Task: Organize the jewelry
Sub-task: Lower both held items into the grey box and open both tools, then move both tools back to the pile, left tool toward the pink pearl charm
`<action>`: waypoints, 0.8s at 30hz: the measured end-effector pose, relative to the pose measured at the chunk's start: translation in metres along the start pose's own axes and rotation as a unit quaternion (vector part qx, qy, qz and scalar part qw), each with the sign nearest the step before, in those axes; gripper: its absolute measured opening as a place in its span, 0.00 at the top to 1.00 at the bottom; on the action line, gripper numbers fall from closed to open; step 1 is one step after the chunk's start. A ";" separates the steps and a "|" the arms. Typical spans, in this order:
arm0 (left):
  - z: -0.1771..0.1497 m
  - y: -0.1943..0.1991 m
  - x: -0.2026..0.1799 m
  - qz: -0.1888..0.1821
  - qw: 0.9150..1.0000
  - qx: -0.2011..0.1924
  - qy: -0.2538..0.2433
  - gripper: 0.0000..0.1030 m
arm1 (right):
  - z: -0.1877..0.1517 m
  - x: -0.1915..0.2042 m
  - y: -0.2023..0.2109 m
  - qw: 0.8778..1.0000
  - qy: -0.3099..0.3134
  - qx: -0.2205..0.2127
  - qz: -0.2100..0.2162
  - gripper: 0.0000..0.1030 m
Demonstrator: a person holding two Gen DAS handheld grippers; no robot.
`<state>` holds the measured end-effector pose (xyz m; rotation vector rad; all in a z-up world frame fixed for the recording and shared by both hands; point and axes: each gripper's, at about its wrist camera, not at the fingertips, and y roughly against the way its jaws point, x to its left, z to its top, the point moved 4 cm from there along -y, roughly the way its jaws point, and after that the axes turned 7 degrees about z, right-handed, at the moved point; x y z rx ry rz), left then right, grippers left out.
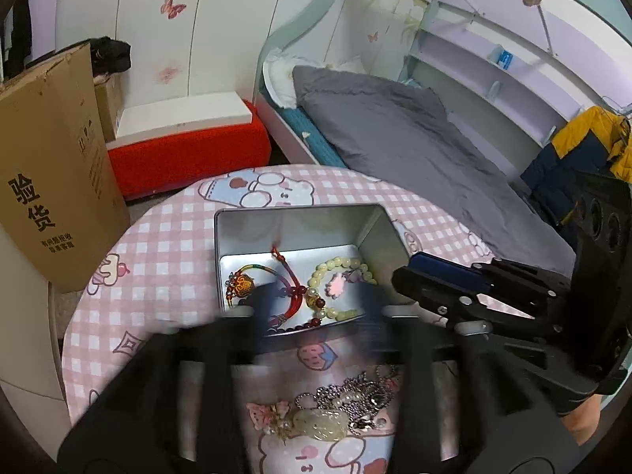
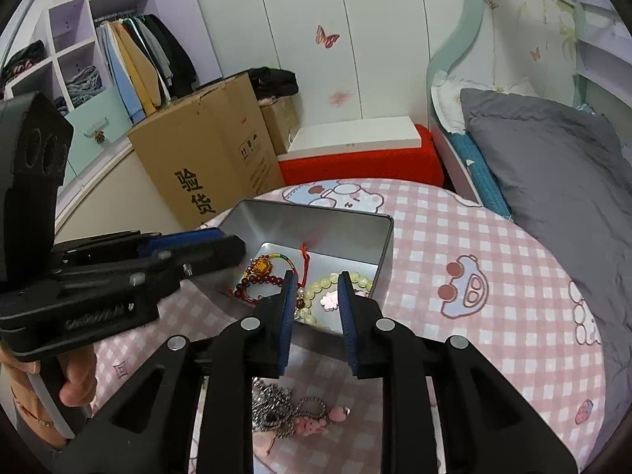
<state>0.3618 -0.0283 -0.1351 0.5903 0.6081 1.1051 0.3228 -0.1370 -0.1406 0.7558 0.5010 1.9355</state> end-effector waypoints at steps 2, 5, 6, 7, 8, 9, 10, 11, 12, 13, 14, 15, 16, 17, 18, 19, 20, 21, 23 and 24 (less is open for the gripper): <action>0.001 0.012 -0.002 -0.001 1.000 -0.019 0.003 0.36 | 0.000 0.003 0.011 1.000 0.004 -0.007 -0.002 0.79; -0.003 0.028 -0.002 0.013 0.999 -0.030 -0.006 0.36 | -0.003 0.008 0.026 1.000 0.007 -0.015 -0.004 0.79; -0.006 0.035 -0.001 0.024 0.999 -0.038 -0.012 0.36 | -0.003 0.010 0.029 1.000 0.008 -0.018 -0.005 0.79; -0.009 0.042 0.001 0.027 0.999 -0.043 -0.013 0.36 | -0.004 0.012 0.035 1.000 0.010 -0.021 -0.006 0.79; -0.013 0.048 0.004 0.028 0.998 -0.047 -0.010 0.36 | -0.006 0.014 0.039 1.000 0.012 -0.023 -0.006 0.78; -0.015 0.053 0.005 0.032 0.998 -0.049 -0.009 0.36 | -0.008 0.014 0.042 1.000 0.013 -0.024 -0.007 0.78; -0.020 0.057 0.007 0.037 0.998 -0.052 -0.012 0.36 | -0.011 0.014 0.045 1.000 0.014 -0.026 -0.010 0.77; -0.025 0.061 0.009 0.047 0.997 -0.054 -0.015 0.36 | -0.014 0.015 0.049 0.999 0.016 -0.027 -0.013 0.76; -0.030 0.063 0.011 0.054 0.997 -0.053 -0.017 0.36 | -0.018 0.016 0.051 0.999 0.018 -0.026 -0.018 0.76; -0.036 0.064 0.014 0.063 0.997 -0.051 -0.019 0.36 | -0.022 0.016 0.053 0.999 0.019 -0.025 -0.022 0.75; -0.041 0.064 0.017 0.068 0.996 -0.047 -0.020 0.36 | -0.026 0.016 0.055 0.999 0.018 -0.025 -0.024 0.75; -0.048 0.062 0.020 0.075 0.996 -0.042 -0.021 0.37 | -0.030 0.017 0.055 0.999 0.017 -0.023 -0.026 0.74; -0.055 0.060 0.024 0.080 0.996 -0.036 -0.019 0.37 | -0.034 0.017 0.055 0.999 0.017 -0.020 -0.027 0.74; -0.059 0.058 0.026 0.083 0.996 -0.031 -0.016 0.37 | -0.038 0.016 0.055 0.999 0.017 -0.018 -0.029 0.74; -0.066 0.056 0.030 0.087 0.996 -0.025 -0.011 0.37 | -0.042 0.016 0.053 0.999 0.016 -0.016 -0.032 0.73; -0.071 0.054 0.033 0.088 0.996 -0.020 -0.007 0.37 | -0.046 0.015 0.052 0.999 0.016 -0.012 -0.034 0.73; -0.075 0.051 0.035 0.087 0.996 -0.014 -0.005 0.37 | -0.050 0.015 0.050 0.999 0.015 -0.007 -0.035 0.73; -0.080 0.048 0.038 0.092 0.996 -0.009 -0.004 0.37 | -0.054 0.014 0.048 0.999 0.014 -0.002 -0.037 0.73; -0.090 0.044 0.040 0.103 0.995 0.001 -0.010 0.37 | -0.063 0.009 0.044 0.999 0.011 0.007 -0.041 0.72; -0.095 0.042 0.042 0.101 0.995 0.007 -0.012 0.37 | -0.066 0.008 0.043 0.999 0.009 0.010 -0.041 0.72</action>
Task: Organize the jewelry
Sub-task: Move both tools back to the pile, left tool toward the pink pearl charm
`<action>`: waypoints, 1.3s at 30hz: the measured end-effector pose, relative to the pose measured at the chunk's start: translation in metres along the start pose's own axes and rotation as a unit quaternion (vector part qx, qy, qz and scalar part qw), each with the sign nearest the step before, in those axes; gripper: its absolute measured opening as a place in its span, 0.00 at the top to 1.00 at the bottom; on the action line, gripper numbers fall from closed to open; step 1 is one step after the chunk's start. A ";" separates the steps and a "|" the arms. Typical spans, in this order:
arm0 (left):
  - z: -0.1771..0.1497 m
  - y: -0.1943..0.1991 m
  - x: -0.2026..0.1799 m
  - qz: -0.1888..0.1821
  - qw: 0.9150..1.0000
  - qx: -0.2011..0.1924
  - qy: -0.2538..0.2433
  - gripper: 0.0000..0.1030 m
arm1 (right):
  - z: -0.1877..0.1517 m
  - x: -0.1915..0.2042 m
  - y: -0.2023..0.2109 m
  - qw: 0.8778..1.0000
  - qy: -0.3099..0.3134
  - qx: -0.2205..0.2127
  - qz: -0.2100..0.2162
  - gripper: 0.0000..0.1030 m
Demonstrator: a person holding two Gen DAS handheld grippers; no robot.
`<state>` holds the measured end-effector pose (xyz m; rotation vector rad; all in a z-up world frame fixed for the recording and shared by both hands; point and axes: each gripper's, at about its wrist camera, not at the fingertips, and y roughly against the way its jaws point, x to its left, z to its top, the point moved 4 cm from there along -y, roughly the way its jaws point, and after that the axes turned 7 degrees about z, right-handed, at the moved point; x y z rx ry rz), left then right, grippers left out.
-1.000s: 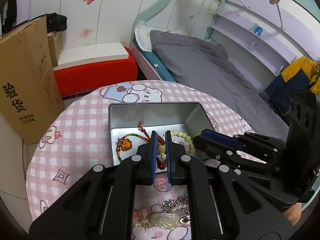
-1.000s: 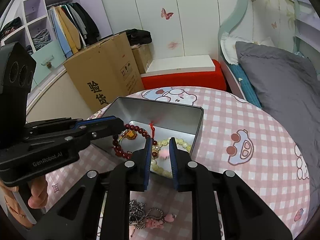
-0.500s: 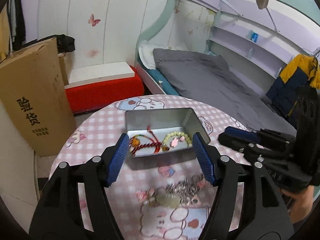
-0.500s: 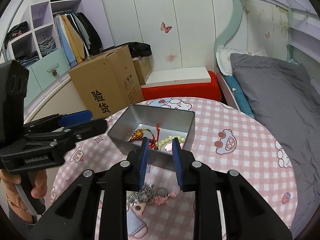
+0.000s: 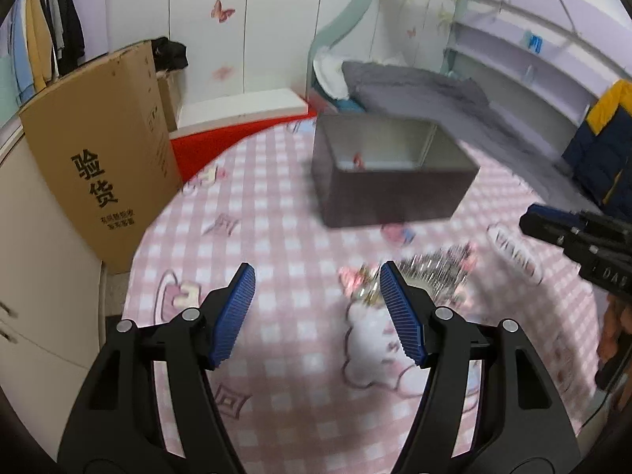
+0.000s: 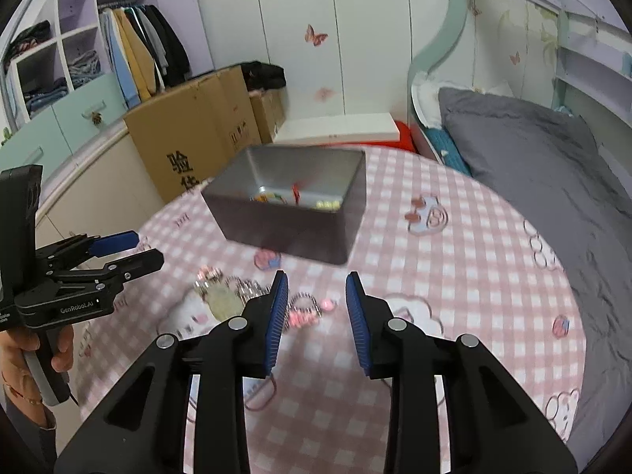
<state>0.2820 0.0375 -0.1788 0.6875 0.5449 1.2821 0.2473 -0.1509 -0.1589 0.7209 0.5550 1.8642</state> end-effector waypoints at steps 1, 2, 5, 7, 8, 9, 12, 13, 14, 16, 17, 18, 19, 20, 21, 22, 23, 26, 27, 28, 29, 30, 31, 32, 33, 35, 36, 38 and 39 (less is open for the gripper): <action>-0.004 -0.002 0.000 -0.004 1.000 0.004 -0.002 0.37 | -0.003 -0.001 -0.002 1.000 -0.003 0.002 0.000 0.72; -0.007 -0.004 -0.001 -0.005 1.000 0.009 -0.005 0.37 | -0.006 -0.001 -0.002 1.000 -0.005 0.004 0.000 0.72; -0.016 -0.013 -0.003 0.002 0.999 0.023 -0.024 0.37 | -0.013 -0.004 -0.006 1.000 -0.008 0.009 0.000 0.72; -0.020 -0.018 -0.006 0.001 0.999 0.029 -0.028 0.37 | -0.016 -0.005 -0.009 1.000 -0.010 0.012 0.002 0.72; -0.021 -0.021 -0.007 0.001 0.999 0.032 -0.029 0.37 | -0.017 -0.005 -0.010 1.000 -0.010 0.013 0.003 0.71; -0.021 -0.024 -0.008 0.004 0.999 0.034 -0.031 0.37 | -0.017 -0.005 -0.010 1.000 -0.010 0.014 0.002 0.71; -0.022 -0.033 -0.013 0.012 0.998 0.043 -0.043 0.37 | -0.019 -0.008 -0.012 1.000 -0.012 0.016 0.002 0.70; -0.022 -0.034 -0.015 0.010 0.998 0.043 -0.046 0.37 | -0.020 -0.009 -0.013 1.000 -0.013 0.017 0.001 0.70; -0.023 -0.034 -0.017 0.008 0.998 0.040 -0.049 0.37 | -0.020 -0.011 -0.014 1.000 -0.013 0.018 0.001 0.69; -0.021 -0.035 -0.020 0.003 0.998 0.039 -0.054 0.44 | -0.021 -0.013 -0.016 1.000 -0.016 0.019 0.001 0.69; -0.020 -0.036 -0.022 0.005 0.998 0.039 -0.056 0.48 | -0.021 -0.014 -0.016 1.000 -0.018 0.019 0.002 0.69; -0.018 -0.037 -0.023 0.005 0.998 0.038 -0.057 0.49 | -0.021 -0.014 -0.017 1.000 -0.018 0.019 0.002 0.68; -0.018 -0.038 -0.023 0.003 0.998 0.037 -0.058 0.52 | -0.022 -0.015 -0.019 1.000 -0.019 0.021 0.003 0.68; -0.016 -0.039 -0.024 -0.001 0.998 0.038 -0.058 0.56 | -0.022 -0.016 -0.020 1.000 -0.018 0.021 0.004 0.68; -0.015 -0.040 -0.027 -0.002 0.998 0.037 -0.059 0.58 | -0.023 -0.016 -0.020 1.000 -0.018 0.021 0.004 0.68; -0.014 -0.040 -0.028 -0.003 0.997 0.037 -0.061 0.60 | -0.022 -0.016 -0.021 1.000 -0.019 0.021 0.004 0.68; -0.013 -0.041 -0.029 -0.004 0.997 0.037 -0.063 0.60 | -0.023 -0.016 -0.022 1.000 -0.019 0.023 0.005 0.67; -0.010 -0.042 -0.034 -0.013 0.997 0.032 -0.068 0.60 | -0.022 -0.018 -0.023 1.000 -0.019 0.024 0.005 0.67; -0.009 -0.043 -0.035 -0.009 0.997 0.031 -0.070 0.60 | -0.023 -0.019 -0.024 0.999 -0.020 0.025 0.006 0.67; -0.009 -0.045 -0.036 -0.006 0.997 0.033 -0.074 0.60 | -0.023 -0.020 -0.024 0.999 -0.021 0.025 0.005 0.67; -0.008 -0.046 -0.037 -0.005 0.997 0.034 -0.075 0.60 | -0.023 -0.021 -0.024 0.999 -0.021 0.026 0.005 0.67; -0.007 -0.048 -0.037 -0.007 0.997 0.034 -0.075 0.60 | -0.023 -0.022 -0.024 0.999 -0.022 0.025 0.005 0.67; -0.005 -0.049 -0.036 -0.009 0.997 0.035 -0.075 0.60 | -0.023 -0.023 -0.025 0.999 -0.023 0.025 0.006 0.67; -0.005 -0.050 -0.035 -0.010 0.997 0.036 -0.073 0.62 | -0.023 -0.024 -0.025 0.999 -0.023 0.025 0.006 0.66; -0.004 -0.051 -0.035 -0.011 0.997 0.037 -0.072 0.63 | -0.023 -0.024 -0.025 0.999 -0.024 0.025 0.006 0.66; -0.002 -0.052 -0.036 -0.013 0.997 0.037 -0.073 0.68 | -0.023 -0.025 -0.026 0.999 -0.024 0.025 0.006 0.66; -0.002 -0.053 -0.037 -0.015 0.996 0.037 -0.076 0.69 | -0.023 -0.025 -0.026 0.999 -0.024 0.025 0.006 0.66; -0.002 -0.053 -0.038 -0.014 0.996 0.036 -0.079 0.71 | -0.024 -0.026 -0.027 0.999 -0.025 0.026 0.006 0.66; -0.002 -0.053 -0.038 -0.017 0.996 0.036 -0.078 0.77 | -0.023 -0.026 -0.028 0.999 -0.025 0.027 0.007 0.66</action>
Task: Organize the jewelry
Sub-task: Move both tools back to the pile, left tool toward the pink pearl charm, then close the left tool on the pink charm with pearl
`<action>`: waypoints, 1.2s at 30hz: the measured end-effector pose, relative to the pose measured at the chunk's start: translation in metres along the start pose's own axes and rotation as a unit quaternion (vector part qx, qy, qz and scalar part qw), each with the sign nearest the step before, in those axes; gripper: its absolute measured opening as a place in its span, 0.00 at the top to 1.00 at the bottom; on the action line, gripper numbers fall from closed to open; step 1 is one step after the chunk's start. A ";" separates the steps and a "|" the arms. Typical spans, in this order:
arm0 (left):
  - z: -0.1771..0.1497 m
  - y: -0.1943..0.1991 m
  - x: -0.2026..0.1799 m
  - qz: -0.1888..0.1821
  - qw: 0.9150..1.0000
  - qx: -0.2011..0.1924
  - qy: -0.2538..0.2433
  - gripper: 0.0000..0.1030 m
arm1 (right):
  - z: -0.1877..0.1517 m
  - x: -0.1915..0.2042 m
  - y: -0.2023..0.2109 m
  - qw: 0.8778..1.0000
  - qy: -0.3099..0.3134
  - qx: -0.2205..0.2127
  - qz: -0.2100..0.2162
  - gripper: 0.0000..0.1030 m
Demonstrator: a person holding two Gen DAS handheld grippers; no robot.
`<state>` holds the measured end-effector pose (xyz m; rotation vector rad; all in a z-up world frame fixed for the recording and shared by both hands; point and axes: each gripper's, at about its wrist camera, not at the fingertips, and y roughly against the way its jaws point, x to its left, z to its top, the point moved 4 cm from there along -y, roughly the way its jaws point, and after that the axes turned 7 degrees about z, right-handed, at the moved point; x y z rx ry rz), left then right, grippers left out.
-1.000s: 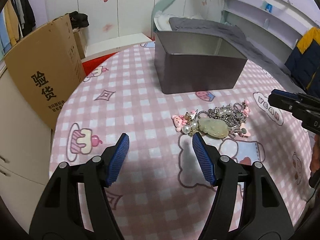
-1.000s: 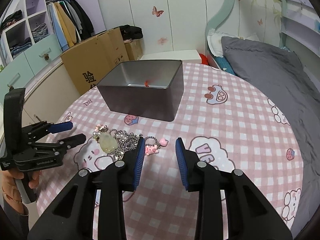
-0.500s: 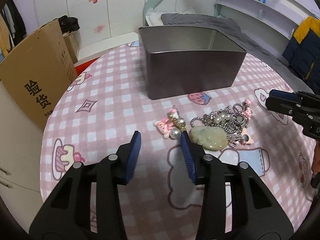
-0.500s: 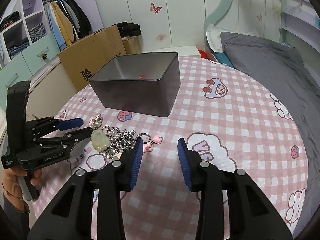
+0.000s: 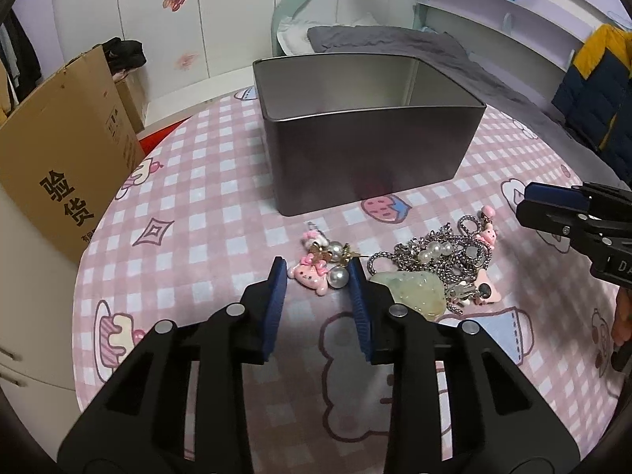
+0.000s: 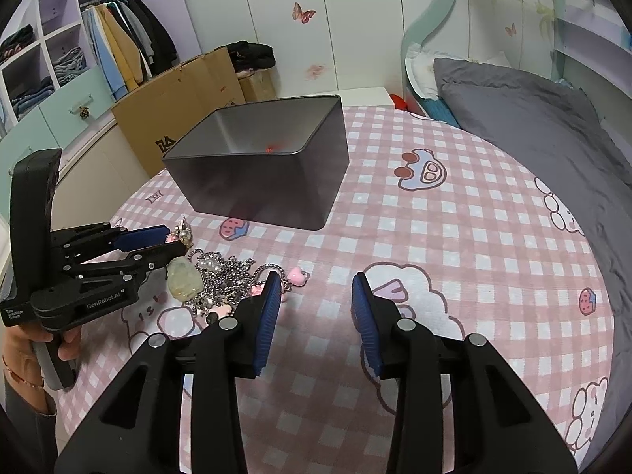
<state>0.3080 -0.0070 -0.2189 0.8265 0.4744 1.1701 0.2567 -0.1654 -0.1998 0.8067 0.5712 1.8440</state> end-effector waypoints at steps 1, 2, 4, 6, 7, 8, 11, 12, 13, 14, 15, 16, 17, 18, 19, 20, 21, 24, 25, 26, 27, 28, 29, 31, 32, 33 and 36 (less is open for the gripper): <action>0.000 0.000 0.001 -0.008 1.000 -0.001 0.003 0.84 | 0.000 0.000 -0.001 1.000 0.000 0.001 0.001 0.66; 0.000 0.000 0.002 -0.014 1.000 0.000 0.009 0.84 | 0.000 -0.001 -0.001 1.000 0.000 0.002 0.001 0.66; 0.001 0.000 0.004 -0.020 1.000 0.000 0.013 0.85 | 0.000 -0.001 -0.002 1.000 -0.002 0.003 0.001 0.65; 0.001 0.000 0.004 -0.019 1.000 0.000 0.012 0.85 | -0.001 -0.001 -0.003 1.000 -0.002 0.003 0.001 0.65; 0.001 0.001 0.004 -0.016 1.000 -0.001 0.011 0.85 | -0.001 -0.001 -0.002 1.000 -0.002 0.003 0.001 0.65; 0.000 0.001 0.004 -0.015 1.000 -0.001 0.010 0.85 | 0.000 -0.001 -0.002 1.000 -0.002 0.003 0.002 0.65; -0.001 0.002 0.006 -0.017 1.000 -0.001 0.014 0.85 | -0.001 -0.001 -0.002 1.000 -0.002 0.003 0.001 0.65; -0.002 0.004 0.008 -0.018 1.000 -0.003 0.020 0.85 | -0.001 -0.001 -0.002 1.000 -0.002 0.003 0.001 0.65; -0.003 0.005 0.010 -0.018 1.000 -0.003 0.022 0.85 | -0.001 -0.002 -0.003 1.000 -0.002 0.004 0.000 0.65; -0.005 0.007 0.012 -0.018 0.999 -0.005 0.027 0.85 | -0.001 -0.003 -0.004 1.000 -0.002 0.006 -0.002 0.65; -0.007 0.009 0.014 -0.020 0.999 -0.007 0.030 0.85 | -0.001 -0.004 -0.004 1.000 -0.002 0.007 -0.004 0.65; -0.008 0.011 0.016 -0.023 0.999 -0.008 0.033 0.85 | -0.001 -0.004 -0.004 1.000 -0.003 0.007 -0.004 0.65; -0.009 0.014 0.017 -0.025 0.999 -0.009 0.035 0.85 | -0.002 -0.005 -0.004 1.000 -0.005 0.006 -0.004 0.65; -0.011 0.017 0.019 -0.026 0.999 -0.012 0.039 0.85 | -0.002 -0.004 -0.004 1.000 -0.004 0.006 -0.003 0.65; -0.012 0.020 0.021 -0.028 0.999 -0.013 0.042 0.85 | -0.002 -0.004 -0.004 1.000 -0.004 0.006 -0.003 0.65; -0.014 0.023 0.022 -0.032 0.998 -0.015 0.046 0.85 | -0.002 -0.003 -0.003 1.000 -0.003 0.006 -0.003 0.65; -0.015 0.026 0.024 -0.035 0.998 -0.018 0.052 0.85 | -0.002 -0.002 -0.003 1.000 -0.001 0.006 -0.002 0.65; -0.016 0.034 0.028 -0.052 0.996 -0.025 0.064 0.85 | 0.000 0.000 -0.001 1.000 0.002 0.004 -0.001 0.65; -0.016 0.037 0.029 -0.051 0.996 -0.028 0.067 0.85 | 0.000 0.001 -0.001 1.000 0.004 0.004 -0.001 0.65; -0.016 0.038 0.029 -0.052 0.996 -0.029 0.067 0.85 | 0.000 0.001 -0.001 1.000 0.005 0.005 -0.002 0.65; -0.015 0.041 0.030 -0.052 0.996 -0.032 0.068 0.85 | 0.000 0.001 -0.001 1.000 0.005 0.005 -0.002 0.65; -0.014 0.044 0.030 -0.052 0.995 -0.036 0.070 0.85 | 0.001 0.001 -0.001 1.000 0.006 0.005 -0.003 0.65; -0.013 0.048 0.029 -0.060 0.995 -0.040 0.071 0.85 | 0.001 0.001 -0.001 1.000 0.006 0.007 -0.003 0.65; -0.010 0.054 0.029 -0.063 0.994 -0.048 0.071 0.85 | -0.001 -0.002 -0.005 1.000 0.006 0.015 -0.008 0.65; -0.008 0.057 0.027 -0.064 0.994 -0.053 0.068 0.85 | -0.001 -0.003 -0.006 1.000 0.005 0.018 -0.011 0.65; -0.006 0.060 0.027 -0.065 0.994 -0.057 0.068 0.85 | -0.002 -0.004 -0.008 1.000 0.004 0.021 -0.010 0.65; -0.003 0.064 0.024 -0.069 0.993 -0.063 0.065 0.85 | -0.003 -0.001 -0.014 0.999 0.015 0.030 -0.014 0.65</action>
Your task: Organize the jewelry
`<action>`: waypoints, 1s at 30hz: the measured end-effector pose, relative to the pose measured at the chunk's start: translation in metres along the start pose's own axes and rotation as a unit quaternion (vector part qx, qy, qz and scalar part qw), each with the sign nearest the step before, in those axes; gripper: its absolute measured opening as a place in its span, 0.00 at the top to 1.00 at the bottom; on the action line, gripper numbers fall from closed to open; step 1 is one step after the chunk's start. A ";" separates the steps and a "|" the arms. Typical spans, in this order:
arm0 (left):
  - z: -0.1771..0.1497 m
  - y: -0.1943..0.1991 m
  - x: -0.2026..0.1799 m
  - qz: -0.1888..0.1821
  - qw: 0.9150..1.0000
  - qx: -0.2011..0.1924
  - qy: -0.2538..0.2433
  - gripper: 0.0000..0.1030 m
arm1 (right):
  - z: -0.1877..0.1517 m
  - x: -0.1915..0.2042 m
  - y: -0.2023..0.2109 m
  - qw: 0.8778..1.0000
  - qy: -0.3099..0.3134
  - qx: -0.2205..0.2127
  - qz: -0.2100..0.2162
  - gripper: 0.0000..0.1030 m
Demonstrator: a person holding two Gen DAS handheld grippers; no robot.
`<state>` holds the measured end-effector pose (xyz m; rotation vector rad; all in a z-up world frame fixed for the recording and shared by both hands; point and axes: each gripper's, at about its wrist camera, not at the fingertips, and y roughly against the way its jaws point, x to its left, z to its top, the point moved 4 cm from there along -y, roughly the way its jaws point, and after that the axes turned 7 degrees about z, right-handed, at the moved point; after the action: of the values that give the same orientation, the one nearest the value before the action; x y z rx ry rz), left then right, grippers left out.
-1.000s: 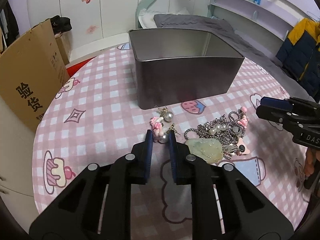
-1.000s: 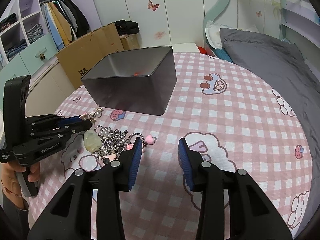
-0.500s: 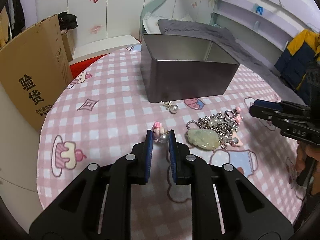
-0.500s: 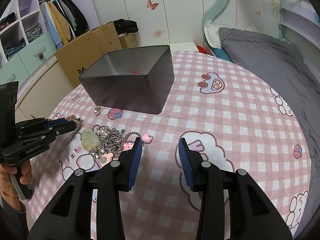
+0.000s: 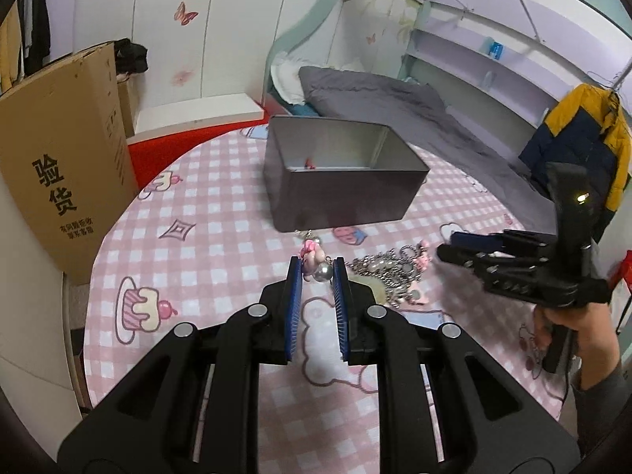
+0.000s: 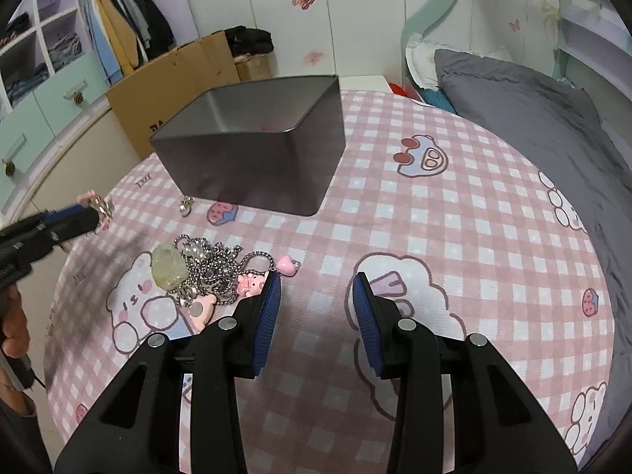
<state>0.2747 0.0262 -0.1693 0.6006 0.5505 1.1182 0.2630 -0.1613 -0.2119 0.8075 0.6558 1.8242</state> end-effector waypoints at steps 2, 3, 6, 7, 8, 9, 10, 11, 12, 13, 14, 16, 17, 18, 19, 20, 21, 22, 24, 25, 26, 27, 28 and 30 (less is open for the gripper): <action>0.001 0.000 -0.001 -0.002 1.000 0.000 0.000 0.85 | 0.000 0.005 -0.005 1.000 0.015 0.007 -0.006 0.65; 0.002 0.000 -0.002 -0.003 1.000 0.000 0.000 0.85 | 0.001 0.008 -0.007 1.000 0.023 0.006 -0.008 0.65; 0.002 0.000 -0.002 -0.004 1.000 -0.001 -0.001 0.85 | 0.006 0.010 -0.012 0.999 0.034 0.007 -0.013 0.65; 0.003 0.000 -0.003 -0.006 1.000 -0.001 -0.001 0.85 | 0.008 0.011 -0.014 0.999 0.039 0.009 -0.015 0.65; 0.003 -0.001 -0.004 -0.007 1.000 -0.001 -0.002 0.85 | 0.009 0.011 -0.015 0.999 0.043 0.010 -0.016 0.65; 0.004 -0.001 -0.004 -0.006 1.000 -0.001 -0.002 0.85 | 0.010 0.013 -0.017 0.999 0.049 0.012 -0.016 0.65; 0.005 -0.001 -0.004 -0.008 1.000 -0.001 -0.001 0.85 | 0.011 0.014 -0.018 0.998 0.053 0.013 -0.017 0.65; 0.005 -0.001 -0.004 -0.009 1.000 -0.001 -0.001 0.85 | 0.011 0.016 -0.018 0.998 0.060 0.014 -0.019 0.65; 0.005 -0.002 -0.005 -0.009 1.000 -0.002 -0.001 0.85 | 0.011 0.020 -0.019 0.997 0.073 0.016 -0.019 0.65; 0.006 -0.003 -0.005 -0.009 1.000 -0.001 -0.001 0.85 | 0.011 0.022 -0.020 0.997 0.079 0.019 -0.017 0.65; 0.005 -0.002 -0.005 -0.010 1.000 -0.001 -0.001 0.85 | 0.012 0.024 -0.021 0.996 0.084 0.021 -0.015 0.65; 0.005 -0.003 -0.005 -0.007 1.000 0.000 -0.002 0.85 | 0.015 0.024 -0.019 0.996 0.086 0.021 -0.013 0.65; 0.005 -0.002 -0.004 -0.007 1.000 -0.001 -0.002 0.85 | 0.016 0.021 -0.016 0.997 0.078 0.015 -0.013 0.65; 0.005 -0.001 -0.004 -0.007 1.000 -0.001 -0.002 0.85 | 0.018 0.017 -0.012 0.998 0.062 0.007 -0.006 0.65; 0.005 0.000 -0.003 -0.007 1.000 -0.002 -0.001 0.85 | 0.019 0.015 -0.009 0.999 0.051 0.001 0.004 0.65; 0.005 0.001 -0.002 -0.007 1.000 -0.002 0.001 0.85 | 0.019 0.015 -0.008 0.999 0.046 -0.002 0.008 0.65; 0.005 0.001 -0.001 -0.008 1.000 -0.003 0.002 0.85 | 0.020 0.017 -0.008 0.999 0.045 -0.003 0.011 0.65; 0.005 0.001 -0.001 -0.009 1.000 -0.002 0.003 0.85 | 0.021 0.018 -0.010 0.999 0.045 -0.001 0.009 0.65; 0.005 0.001 -0.001 -0.009 1.000 -0.002 0.002 0.85 | 0.024 0.022 -0.014 0.999 0.045 0.001 0.004 0.65; 0.005 0.001 -0.001 -0.010 1.000 -0.002 0.001 0.85 | 0.025 0.025 -0.017 0.999 0.045 0.005 0.009 0.65; 0.005 0.001 0.000 -0.010 1.000 -0.002 0.000 0.85 | 0.025 0.029 -0.019 0.999 0.047 0.006 0.013 0.65; 0.006 0.001 0.000 -0.010 1.000 -0.001 -0.002 0.85 | 0.026 0.032 -0.024 0.998 0.052 0.012 0.013 0.65; 0.006 0.001 -0.001 -0.010 1.000 -0.002 -0.002 0.85 | 0.025 0.034 -0.029 0.998 0.058 0.020 0.006 0.68; 0.007 0.002 -0.001 -0.012 1.000 -0.003 -0.002 0.85 | 0.022 0.035 -0.037 0.998 0.061 0.028 -0.001 0.80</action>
<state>0.2775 0.0250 -0.1631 0.5900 0.5501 1.0958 0.2907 -0.1135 -0.2172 0.7362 0.7882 1.8706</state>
